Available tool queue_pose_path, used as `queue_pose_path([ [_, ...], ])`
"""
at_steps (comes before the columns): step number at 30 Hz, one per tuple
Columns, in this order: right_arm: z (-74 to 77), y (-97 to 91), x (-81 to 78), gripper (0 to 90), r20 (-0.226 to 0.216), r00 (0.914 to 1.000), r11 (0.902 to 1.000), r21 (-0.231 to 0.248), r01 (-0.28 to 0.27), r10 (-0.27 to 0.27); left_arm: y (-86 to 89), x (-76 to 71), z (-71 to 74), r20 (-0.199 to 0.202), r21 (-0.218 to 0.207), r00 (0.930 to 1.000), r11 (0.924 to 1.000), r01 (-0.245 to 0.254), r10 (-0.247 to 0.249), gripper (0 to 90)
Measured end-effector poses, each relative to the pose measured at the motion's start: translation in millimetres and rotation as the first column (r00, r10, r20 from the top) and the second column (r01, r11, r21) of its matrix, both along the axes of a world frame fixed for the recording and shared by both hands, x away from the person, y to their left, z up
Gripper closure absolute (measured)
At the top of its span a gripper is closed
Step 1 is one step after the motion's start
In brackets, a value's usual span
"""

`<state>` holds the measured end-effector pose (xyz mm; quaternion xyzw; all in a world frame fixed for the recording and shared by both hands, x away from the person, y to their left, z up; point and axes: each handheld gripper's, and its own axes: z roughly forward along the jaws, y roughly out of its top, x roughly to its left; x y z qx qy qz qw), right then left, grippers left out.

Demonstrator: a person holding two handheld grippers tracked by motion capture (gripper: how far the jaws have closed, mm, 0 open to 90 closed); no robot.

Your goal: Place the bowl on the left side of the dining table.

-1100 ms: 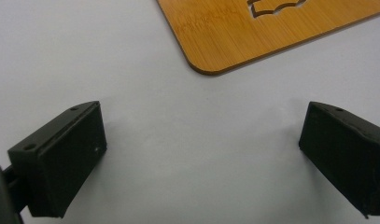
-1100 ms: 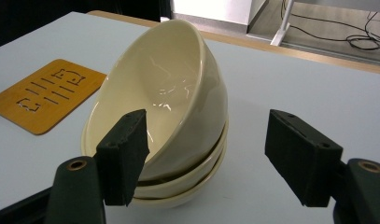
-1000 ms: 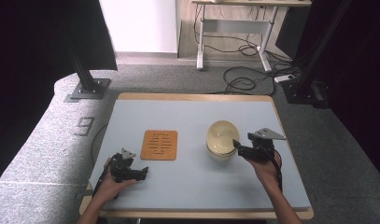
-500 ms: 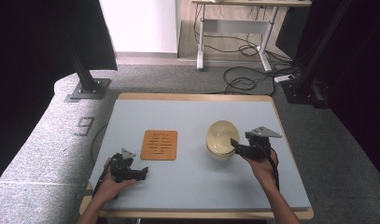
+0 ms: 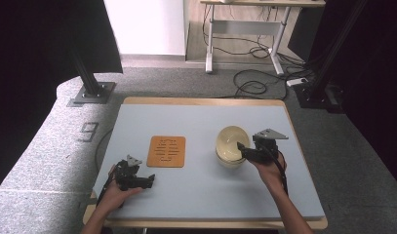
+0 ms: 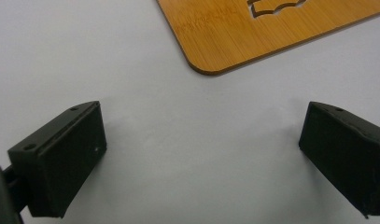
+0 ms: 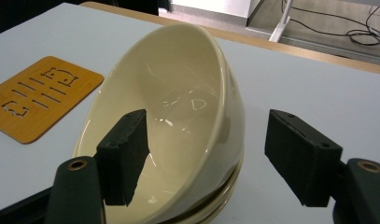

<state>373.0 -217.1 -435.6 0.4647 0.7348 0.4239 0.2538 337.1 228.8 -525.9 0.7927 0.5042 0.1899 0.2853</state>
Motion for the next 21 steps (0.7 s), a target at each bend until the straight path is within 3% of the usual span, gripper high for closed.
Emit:
queue_pose_path([
  [21, -5.4, 11.2, 13.6, 29.8, -0.028, 0.9996, 0.9998, -0.021, 0.004, -0.005, 0.0, 0.0, 0.1, -0.001, 0.001, 1.0, 1.0, 0.001, -0.001, 0.8],
])
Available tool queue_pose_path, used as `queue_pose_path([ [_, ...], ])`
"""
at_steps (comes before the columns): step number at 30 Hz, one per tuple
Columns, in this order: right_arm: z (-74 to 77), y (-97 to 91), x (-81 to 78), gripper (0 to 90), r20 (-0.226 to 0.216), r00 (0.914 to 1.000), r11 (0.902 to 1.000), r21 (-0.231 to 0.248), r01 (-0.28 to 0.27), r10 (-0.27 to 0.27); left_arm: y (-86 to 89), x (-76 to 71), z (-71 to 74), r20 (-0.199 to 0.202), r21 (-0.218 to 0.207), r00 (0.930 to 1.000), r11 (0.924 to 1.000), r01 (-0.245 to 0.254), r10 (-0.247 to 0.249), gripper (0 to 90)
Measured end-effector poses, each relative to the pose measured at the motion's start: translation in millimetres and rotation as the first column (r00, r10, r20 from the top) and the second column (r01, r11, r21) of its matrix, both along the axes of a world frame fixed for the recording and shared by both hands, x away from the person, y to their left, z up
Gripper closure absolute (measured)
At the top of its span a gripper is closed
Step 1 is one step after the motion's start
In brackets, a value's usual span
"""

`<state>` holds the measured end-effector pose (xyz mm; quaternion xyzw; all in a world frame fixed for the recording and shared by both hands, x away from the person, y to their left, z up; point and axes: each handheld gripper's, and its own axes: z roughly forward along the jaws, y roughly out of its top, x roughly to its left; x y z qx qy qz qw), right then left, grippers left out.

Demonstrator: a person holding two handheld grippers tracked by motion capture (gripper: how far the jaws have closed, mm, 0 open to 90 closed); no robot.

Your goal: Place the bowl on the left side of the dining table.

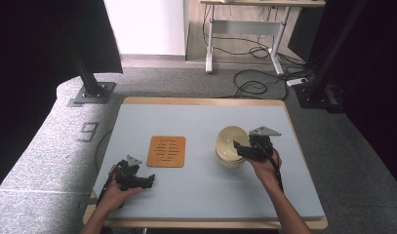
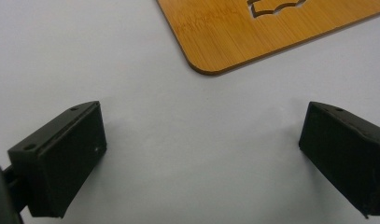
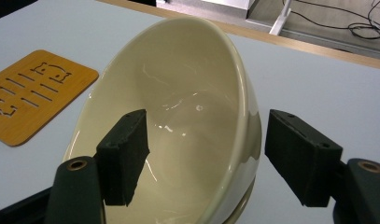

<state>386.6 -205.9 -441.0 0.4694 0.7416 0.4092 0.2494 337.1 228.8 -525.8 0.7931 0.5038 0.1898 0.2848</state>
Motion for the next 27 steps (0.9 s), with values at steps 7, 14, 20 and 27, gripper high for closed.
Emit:
queue_pose_path([
  [7, -3.2, 5.0, 4.6, 29.5, -0.007, 1.0, 1.0, -0.009, 0.004, -0.004, -0.2, 0.0, -0.1, 0.002, -0.002, 1.0, 1.0, -0.002, 0.002, 0.8],
  [14, -3.5, 7.7, 9.4, 31.5, -0.013, 0.9998, 0.9996, -0.022, 0.016, -0.016, 0.0, 0.0, 0.0, 0.0, 0.0, 1.0, 1.0, 0.0, 0.0, 0.8],
  [20, -4.1, 11.1, 13.8, 32.7, -0.024, 0.9993, 0.9989, -0.037, 0.029, -0.03, 0.0, 0.0, 0.0, 0.0, 0.0, 1.0, 1.0, 0.0, 0.0, 0.8],
  [27, -3.3, 13.7, 15.1, 38.4, -0.033, 0.9973, 0.9971, -0.041, 0.064, -0.065, 0.0, -0.1, 0.0, 0.0, 0.001, 1.0, 1.0, 0.0, 0.0, 0.8],
])
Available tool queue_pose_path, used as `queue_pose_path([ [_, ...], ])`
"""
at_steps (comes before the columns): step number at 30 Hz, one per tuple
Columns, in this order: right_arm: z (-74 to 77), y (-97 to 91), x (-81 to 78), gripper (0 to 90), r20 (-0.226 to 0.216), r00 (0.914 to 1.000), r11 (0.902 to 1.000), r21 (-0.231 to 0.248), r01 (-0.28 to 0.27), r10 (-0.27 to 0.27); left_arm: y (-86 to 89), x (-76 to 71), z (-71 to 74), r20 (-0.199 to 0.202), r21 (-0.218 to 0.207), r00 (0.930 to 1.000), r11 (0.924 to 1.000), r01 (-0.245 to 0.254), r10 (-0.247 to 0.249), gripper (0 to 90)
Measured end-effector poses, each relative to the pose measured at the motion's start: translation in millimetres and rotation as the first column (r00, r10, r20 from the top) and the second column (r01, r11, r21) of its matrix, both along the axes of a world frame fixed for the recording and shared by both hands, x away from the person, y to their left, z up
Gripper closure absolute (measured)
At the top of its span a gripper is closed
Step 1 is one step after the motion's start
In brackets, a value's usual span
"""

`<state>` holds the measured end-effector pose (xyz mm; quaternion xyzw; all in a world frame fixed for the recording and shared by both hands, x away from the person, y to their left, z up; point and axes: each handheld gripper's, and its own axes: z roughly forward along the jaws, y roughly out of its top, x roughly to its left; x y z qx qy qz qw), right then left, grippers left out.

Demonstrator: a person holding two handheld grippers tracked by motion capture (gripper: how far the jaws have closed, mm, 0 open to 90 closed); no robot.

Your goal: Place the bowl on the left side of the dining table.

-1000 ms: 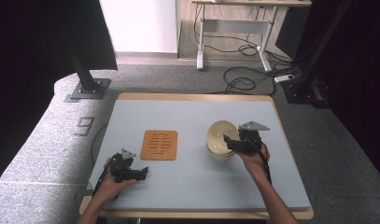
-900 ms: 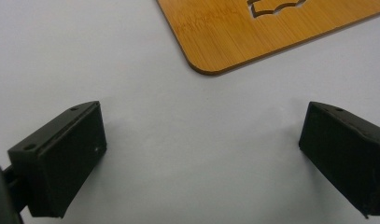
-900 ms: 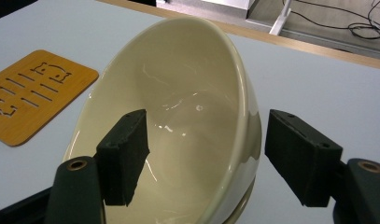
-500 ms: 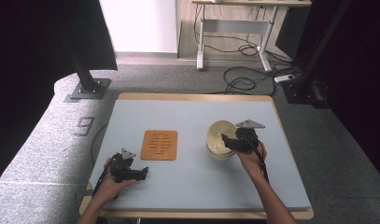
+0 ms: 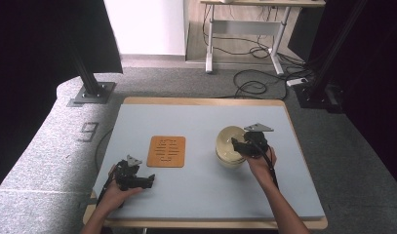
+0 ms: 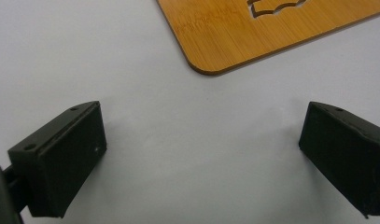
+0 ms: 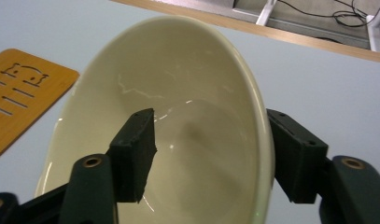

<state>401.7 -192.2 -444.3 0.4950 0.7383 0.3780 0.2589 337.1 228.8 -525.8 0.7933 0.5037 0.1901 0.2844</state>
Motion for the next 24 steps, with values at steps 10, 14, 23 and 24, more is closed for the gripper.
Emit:
queue_pose_path([
  [10, -1.7, -0.2, 2.3, 61.0, 0.003, 0.9981, 0.9974, -0.037, 0.062, -0.062, 0.0, 0.0, 0.0, 0.0, 0.0, 1.0, 1.0, 0.0, 0.0, 0.8],
  [14, -1.5, -7.1, 3.7, 79.8, 0.017, 0.9963, 0.9949, -0.056, 0.084, -0.084, -0.1, 0.1, 0.0, -0.001, -0.001, 1.0, 1.0, 0.0, 0.0, 0.8],
  [23, -1.6, -12.0, 2.6, 82.3, 0.02, 0.9989, 0.9976, -0.054, 0.043, -0.042, 0.0, 0.1, 0.0, -0.001, -0.001, 1.0, 1.0, 0.0, 0.0, 0.7],
  [24, -1.4, -12.3, 2.7, 82.5, 0.018, 0.999, 0.9978, -0.053, 0.041, -0.04, 0.1, 0.2, 0.0, -0.001, -0.001, 1.0, 1.0, 0.0, 0.0, 0.8],
])
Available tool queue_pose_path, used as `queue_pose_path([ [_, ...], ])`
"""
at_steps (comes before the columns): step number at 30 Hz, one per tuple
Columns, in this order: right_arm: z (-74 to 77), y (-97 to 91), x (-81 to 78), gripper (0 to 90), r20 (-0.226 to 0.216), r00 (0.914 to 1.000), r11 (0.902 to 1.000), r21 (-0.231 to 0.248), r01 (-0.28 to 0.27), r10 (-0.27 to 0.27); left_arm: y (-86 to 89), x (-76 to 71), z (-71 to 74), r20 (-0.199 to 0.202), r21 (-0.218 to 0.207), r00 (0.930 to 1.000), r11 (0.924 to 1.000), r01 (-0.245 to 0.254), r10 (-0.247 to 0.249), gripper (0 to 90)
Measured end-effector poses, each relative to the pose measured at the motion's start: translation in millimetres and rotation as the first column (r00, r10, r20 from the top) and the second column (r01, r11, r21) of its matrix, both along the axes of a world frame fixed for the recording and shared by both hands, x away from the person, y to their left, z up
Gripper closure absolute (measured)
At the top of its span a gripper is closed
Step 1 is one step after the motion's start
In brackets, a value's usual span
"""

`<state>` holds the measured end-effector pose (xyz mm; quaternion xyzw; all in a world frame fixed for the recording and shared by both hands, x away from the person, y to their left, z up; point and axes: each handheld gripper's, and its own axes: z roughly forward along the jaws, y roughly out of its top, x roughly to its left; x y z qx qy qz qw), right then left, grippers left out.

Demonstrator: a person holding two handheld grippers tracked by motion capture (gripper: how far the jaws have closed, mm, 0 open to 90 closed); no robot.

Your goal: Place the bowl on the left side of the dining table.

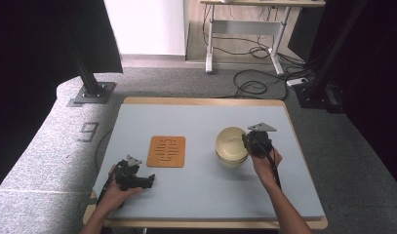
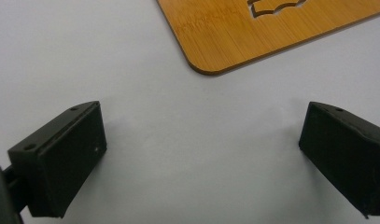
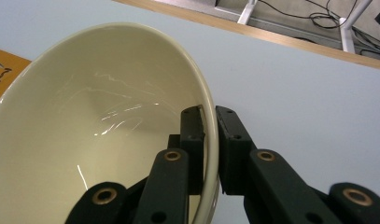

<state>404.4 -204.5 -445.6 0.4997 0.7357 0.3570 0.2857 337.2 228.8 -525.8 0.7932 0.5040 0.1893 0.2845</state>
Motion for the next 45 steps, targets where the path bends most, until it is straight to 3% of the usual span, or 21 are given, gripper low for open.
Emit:
queue_pose_path([
  [5, 2.7, 0.6, -0.2, 82.8, 0.002, 0.9999, 0.9996, -0.027, -0.012, 0.012, 0.0, 0.0, -0.1, 0.001, -0.001, 1.0, 1.0, -0.001, 0.001, 0.8],
  [8, 7.3, 1.0, -2.8, 82.3, 0.028, 0.9995, 0.9991, -0.04, -0.015, 0.016, 0.0, 0.0, 0.0, 0.001, 0.0, 1.0, 1.0, -0.001, 0.001, 0.8],
  [13, 9.9, -0.5, -4.8, 82.3, 0.04, 0.9988, 0.9989, -0.039, -0.025, 0.027, -0.1, 0.0, 0.1, 0.001, 0.0, 1.0, 1.0, -0.001, 0.001, 0.7],
  [25, 13.5, -9.5, -11.5, 82.0, 0.082, 0.9961, 0.9991, 0.023, -0.036, 0.034, 0.0, -0.2, 0.0, 0.001, -0.001, 1.0, 1.0, 0.0, 0.0, 0.8],
  [28, 12.6, -13.0, -13.7, 82.0, 0.086, 0.9956, 0.9973, 0.06, -0.042, 0.037, 0.0, -0.3, -0.2, 0.002, -0.001, 1.0, 1.0, -0.001, 0.001, 0.8],
  [45, 14.7, -17.6, -18.8, 81.8, 0.121, 0.9908, 0.9943, 0.08, -0.071, 0.061, -0.9, -1.9, -0.5, 0.007, -0.004, 0.9998, 0.9998, -0.017, 0.017, 0.8],
])
